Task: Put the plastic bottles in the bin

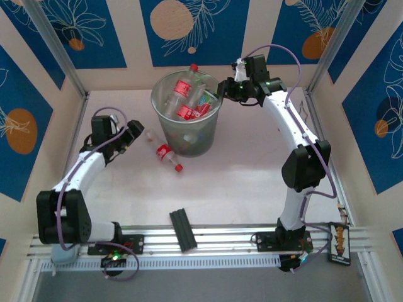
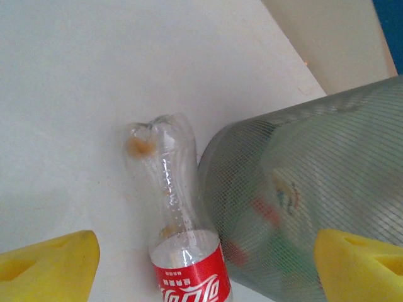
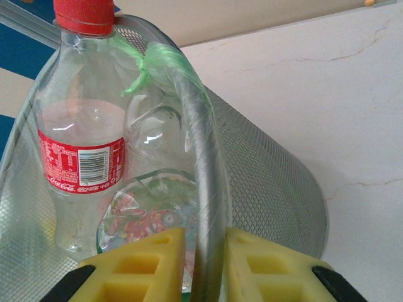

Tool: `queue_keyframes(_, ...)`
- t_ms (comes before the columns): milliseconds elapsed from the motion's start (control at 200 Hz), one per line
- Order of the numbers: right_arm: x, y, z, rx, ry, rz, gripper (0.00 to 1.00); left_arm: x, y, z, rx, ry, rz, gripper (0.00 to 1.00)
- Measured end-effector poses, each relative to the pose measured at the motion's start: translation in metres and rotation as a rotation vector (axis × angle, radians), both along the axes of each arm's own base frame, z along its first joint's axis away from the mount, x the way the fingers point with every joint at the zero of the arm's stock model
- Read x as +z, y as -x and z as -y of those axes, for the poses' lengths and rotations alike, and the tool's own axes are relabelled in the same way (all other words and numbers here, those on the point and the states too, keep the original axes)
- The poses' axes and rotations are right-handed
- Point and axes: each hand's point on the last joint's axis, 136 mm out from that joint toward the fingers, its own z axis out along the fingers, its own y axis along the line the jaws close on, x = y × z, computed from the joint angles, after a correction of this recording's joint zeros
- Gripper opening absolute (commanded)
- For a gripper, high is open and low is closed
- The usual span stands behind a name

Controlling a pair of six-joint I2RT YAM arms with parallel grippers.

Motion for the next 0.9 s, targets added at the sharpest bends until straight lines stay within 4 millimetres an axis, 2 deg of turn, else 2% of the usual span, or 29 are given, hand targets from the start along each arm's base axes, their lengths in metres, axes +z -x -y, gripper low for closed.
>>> queue_keyframes(230,0.0,-0.001,0.0,0.003,-0.008,0.004,0.23,-0.052,-0.013,0.034,-0.011,0.081,-0.089,0.87)
queue_keyframes(345,0.0,-0.001,0.001,0.002,-0.009,0.006,0.23,-0.069,-0.018,0.042,0.007,0.102,-0.118,0.87)
queue_keyframes(740,0.0,-0.002,0.004,-0.001,-0.019,0.011,0.23,-0.105,-0.028,0.038,0.131,0.08,-0.162,0.83)
queue_keyframes(900,0.0,-0.002,0.004,0.002,-0.023,0.011,0.23,-0.106,-0.03,0.037,0.159,0.086,-0.163,0.8)
